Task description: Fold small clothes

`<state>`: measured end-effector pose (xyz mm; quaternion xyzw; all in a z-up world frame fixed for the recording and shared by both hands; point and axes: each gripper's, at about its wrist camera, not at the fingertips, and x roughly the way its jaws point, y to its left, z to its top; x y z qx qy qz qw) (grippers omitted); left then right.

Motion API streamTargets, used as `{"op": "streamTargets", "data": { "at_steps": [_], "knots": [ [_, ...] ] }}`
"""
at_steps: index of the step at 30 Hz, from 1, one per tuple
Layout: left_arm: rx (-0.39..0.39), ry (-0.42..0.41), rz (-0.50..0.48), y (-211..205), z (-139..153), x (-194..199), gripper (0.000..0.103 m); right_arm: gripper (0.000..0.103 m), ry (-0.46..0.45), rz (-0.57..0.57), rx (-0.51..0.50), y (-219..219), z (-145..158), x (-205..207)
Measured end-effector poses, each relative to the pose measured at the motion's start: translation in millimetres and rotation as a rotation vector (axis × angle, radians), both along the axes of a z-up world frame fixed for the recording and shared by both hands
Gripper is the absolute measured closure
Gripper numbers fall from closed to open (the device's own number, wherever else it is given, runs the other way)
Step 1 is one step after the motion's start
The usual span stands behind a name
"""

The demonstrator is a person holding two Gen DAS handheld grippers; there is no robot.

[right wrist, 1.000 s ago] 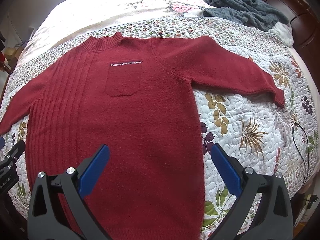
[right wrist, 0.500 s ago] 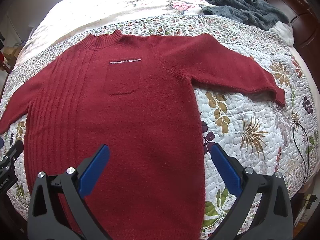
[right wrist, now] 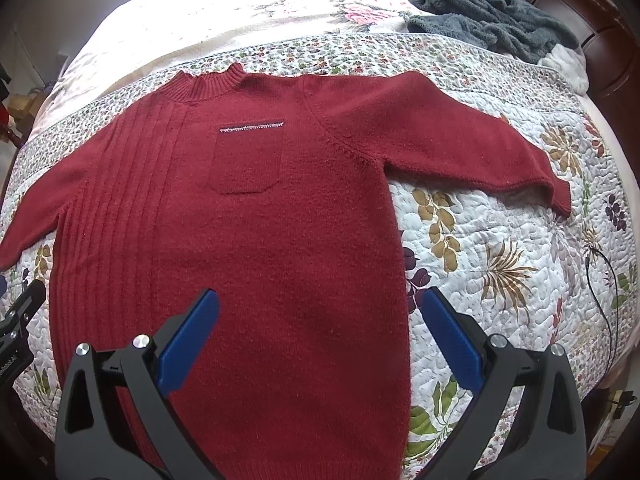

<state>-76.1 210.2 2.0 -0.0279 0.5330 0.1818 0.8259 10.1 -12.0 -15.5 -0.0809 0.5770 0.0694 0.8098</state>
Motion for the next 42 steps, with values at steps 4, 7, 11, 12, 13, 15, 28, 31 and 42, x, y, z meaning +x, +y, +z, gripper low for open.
{"op": "streamTargets", "data": {
  "at_steps": [4, 7, 11, 12, 13, 15, 28, 31, 42],
  "knots": [
    [0.002, 0.000, -0.001, 0, 0, 0, 0.004, 0.003, -0.001, 0.000, 0.000, 1, 0, 1],
    [0.004, 0.000, 0.001, -1, 0, 1, 0.004, 0.003, -0.002, -0.001, -0.002, 0, -1, 1],
    [0.004, 0.000, 0.002, -2, 0, 2, 0.004, 0.003, 0.001, -0.003, -0.001, 0, -1, 3],
    [0.003, 0.001, 0.001, -3, 0, 3, 0.004, 0.003, 0.001, -0.003, 0.000, -1, -2, 3],
    [0.002, 0.002, 0.001, -3, -1, 4, 0.004, 0.003, 0.001, -0.002, 0.000, -1, -2, 3],
    [-0.004, 0.004, -0.001, -4, -2, 5, 0.004, 0.003, 0.001, -0.003, 0.000, -1, -2, 3],
    [-0.003, 0.026, -0.016, -25, -15, 39, 0.004, 0.003, 0.022, -0.041, 0.083, -51, -13, 32],
    [-0.025, 0.014, -0.019, -35, -18, 63, 0.004, 0.003, 0.036, -0.152, 0.092, -107, -16, 64],
    [-0.055, -0.052, -0.070, -99, -19, 148, 0.004, 0.008, 0.130, -0.459, 0.136, -356, -45, 193]
  ]
}}
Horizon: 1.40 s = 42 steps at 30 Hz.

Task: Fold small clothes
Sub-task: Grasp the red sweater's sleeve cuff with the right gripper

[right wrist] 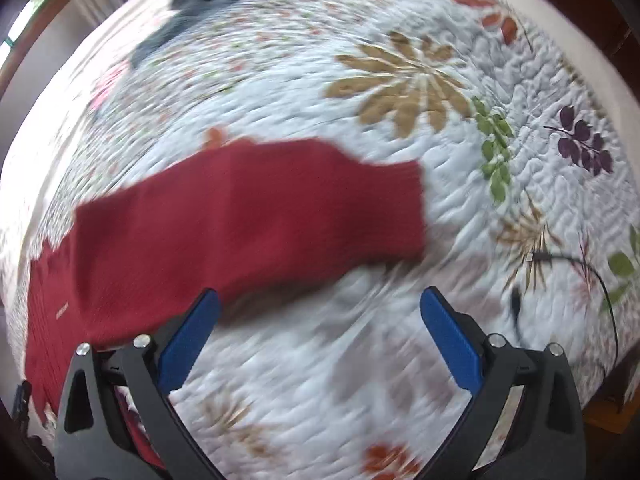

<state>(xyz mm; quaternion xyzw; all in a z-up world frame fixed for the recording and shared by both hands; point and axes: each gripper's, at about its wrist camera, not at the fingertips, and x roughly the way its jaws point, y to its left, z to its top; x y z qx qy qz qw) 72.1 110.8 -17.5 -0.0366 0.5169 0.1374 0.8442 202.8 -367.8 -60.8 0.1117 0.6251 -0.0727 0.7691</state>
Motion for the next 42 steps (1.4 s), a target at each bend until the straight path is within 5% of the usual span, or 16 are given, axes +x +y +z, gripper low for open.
{"op": "streamTargets", "data": {
  "at_steps": [5, 9, 12, 15, 17, 19, 26, 35, 42],
  "knots": [
    [-0.001, 0.001, -0.023, -27, -5, 17, 0.004, 0.028, 0.054, -0.088, 0.192, -57, -32, 21],
    [0.011, 0.015, -0.036, -43, -12, 23, 0.004, 0.031, 0.101, -0.080, 0.215, -68, -54, 25],
    [0.023, 0.026, -0.035, -47, -15, 23, 0.004, 0.044, 0.094, -0.043, 0.190, -65, -58, 27],
    [0.020, 0.027, -0.025, -50, -16, 25, 0.004, 0.066, 0.094, -0.013, 0.139, -62, -55, 27],
    [0.019, 0.027, -0.023, -51, -16, 24, 0.004, 0.090, 0.096, 0.003, 0.109, -61, -50, 26],
    [0.015, 0.027, -0.023, -53, -16, 25, 0.004, 0.098, 0.068, 0.016, 0.144, -65, -39, 26],
    [0.013, 0.023, -0.023, -54, -17, 24, 0.004, 0.099, -0.108, -0.012, 0.038, -79, 25, 42],
    [-0.004, 0.044, 0.018, -31, -26, 18, 0.004, 0.099, 0.042, 0.028, -0.165, -47, -28, 70],
    [-0.083, 0.045, 0.085, 16, -28, 7, 0.004, 0.099, -0.118, 0.132, -0.012, 36, 31, 54]
  ]
}}
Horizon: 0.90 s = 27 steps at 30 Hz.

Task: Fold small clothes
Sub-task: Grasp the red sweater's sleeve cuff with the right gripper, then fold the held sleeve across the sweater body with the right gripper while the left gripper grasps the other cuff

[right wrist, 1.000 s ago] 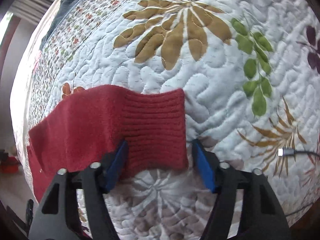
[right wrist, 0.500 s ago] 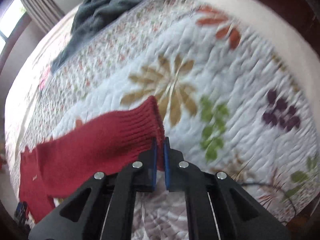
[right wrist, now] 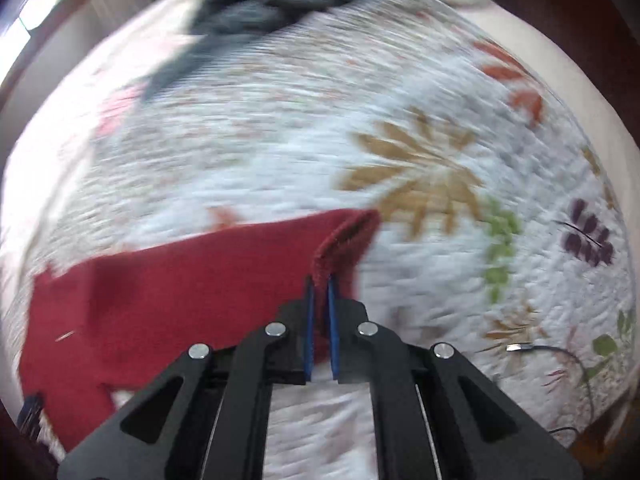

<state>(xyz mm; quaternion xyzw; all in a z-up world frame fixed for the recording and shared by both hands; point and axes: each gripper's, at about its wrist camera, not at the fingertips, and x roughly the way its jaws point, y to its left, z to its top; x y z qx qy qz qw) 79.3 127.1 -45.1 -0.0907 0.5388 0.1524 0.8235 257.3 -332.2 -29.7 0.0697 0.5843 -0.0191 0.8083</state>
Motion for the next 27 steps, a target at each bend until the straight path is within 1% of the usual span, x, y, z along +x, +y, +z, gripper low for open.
{"op": "streamTargets", "data": {
  "at_steps": [2, 3, 4, 5, 6, 9, 13, 15, 17, 19, 21, 25, 27],
  "knots": [
    [-0.040, -0.004, 0.028, 13, -1, -3, 0.004, 0.099, -0.024, 0.082, 0.044, 35, 12, -3],
    [-0.049, -0.002, 0.040, 20, -1, -4, 0.004, 0.099, -0.034, 0.140, 0.066, 61, 18, -5],
    [-0.045, 0.003, 0.045, 25, -1, -5, 0.004, 0.099, -0.041, 0.194, 0.088, 87, 22, -8],
    [-0.040, 0.002, 0.046, 30, -1, -6, 0.004, 0.099, -0.044, 0.229, 0.104, 103, 27, -12],
    [-0.037, 0.001, 0.048, 34, 0, -8, 0.004, 0.099, -0.050, 0.287, 0.136, 131, 30, -16],
    [-0.041, -0.003, 0.052, 47, 3, -13, 0.004, 0.099, -0.041, 0.386, 0.215, 189, 35, -26],
    [-0.057, -0.009, 0.057, 65, 6, -20, 0.004, 0.099, -0.017, 0.487, 0.295, 262, 30, -40],
    [-0.067, -0.009, 0.057, 74, 7, -25, 0.004, 0.099, 0.005, 0.522, 0.320, 297, 21, -44],
    [-0.080, -0.013, 0.059, 84, 8, -29, 0.004, 0.099, 0.021, 0.543, 0.329, 318, 13, -50],
    [-0.086, -0.014, 0.060, 90, 7, -32, 0.004, 0.098, 0.043, 0.552, 0.315, 342, -3, -50],
    [-0.090, -0.013, 0.063, 97, 6, -36, 0.004, 0.098, 0.073, 0.548, 0.307, 355, -20, -50],
    [-0.112, -0.013, 0.060, 103, 3, -36, 0.004, 0.096, 0.133, 0.531, 0.295, 367, -51, -49],
    [-0.118, -0.013, 0.049, 102, 2, -34, 0.004, 0.091, 0.165, 0.540, 0.305, 370, -62, -50]
  ]
}}
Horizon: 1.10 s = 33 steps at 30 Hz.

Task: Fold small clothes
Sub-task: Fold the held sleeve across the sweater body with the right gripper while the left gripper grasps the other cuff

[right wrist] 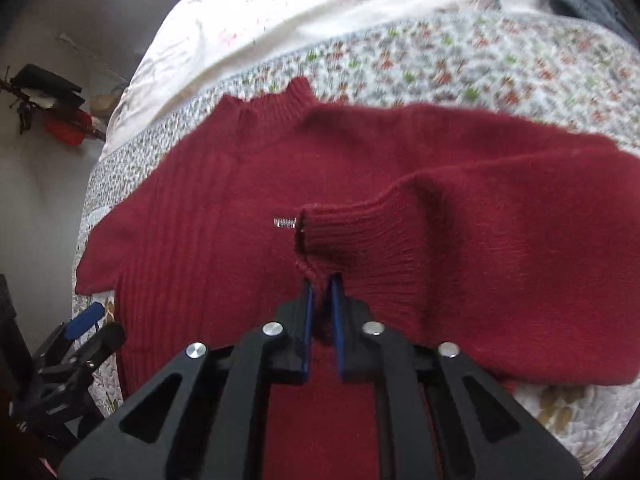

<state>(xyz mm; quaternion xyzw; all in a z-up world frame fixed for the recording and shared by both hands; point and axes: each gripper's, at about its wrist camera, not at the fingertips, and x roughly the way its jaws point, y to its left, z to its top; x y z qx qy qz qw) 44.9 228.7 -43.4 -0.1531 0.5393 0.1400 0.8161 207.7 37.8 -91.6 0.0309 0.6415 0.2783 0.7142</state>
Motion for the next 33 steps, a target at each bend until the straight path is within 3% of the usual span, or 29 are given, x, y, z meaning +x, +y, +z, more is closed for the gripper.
{"op": "streamTargets", "data": {
  "at_steps": [4, 7, 13, 20, 22, 23, 24, 27, 29, 33],
  "knots": [
    [-0.058, 0.003, -0.016, -6, -7, 9, 0.004, 0.069, 0.108, 0.006, 0.137, -12, -3, -2],
    [-0.137, 0.002, -0.040, -21, -13, 23, 0.005, 0.057, 0.090, -0.041, 0.244, -47, 23, -3],
    [-0.327, 0.036, -0.089, -62, -42, 67, 0.012, 0.058, -0.010, -0.131, 0.115, -120, 46, -15],
    [-0.523, 0.139, -0.045, -95, -94, 112, 0.036, 0.058, -0.028, -0.180, 0.060, -165, 42, -37],
    [-0.511, 0.143, -0.037, -102, -97, 117, 0.038, 0.058, -0.033, -0.194, 0.055, -173, 40, -38],
    [-0.493, 0.142, -0.037, -105, -96, 119, 0.044, 0.058, -0.031, -0.199, 0.057, -178, 39, -37],
    [-0.465, 0.142, -0.031, -107, -96, 121, 0.058, 0.058, -0.027, -0.208, 0.061, -184, 38, -38],
    [-0.469, 0.103, -0.002, -103, -91, 121, 0.077, 0.058, -0.023, -0.224, 0.058, -194, 36, -34],
    [-0.452, 0.070, 0.006, -102, -84, 118, 0.081, 0.058, -0.032, -0.227, 0.045, -200, 37, -34],
    [-0.368, -0.072, 0.031, -90, -46, 100, 0.084, 0.058, -0.056, -0.234, 0.030, -207, 41, -28]
  ]
}}
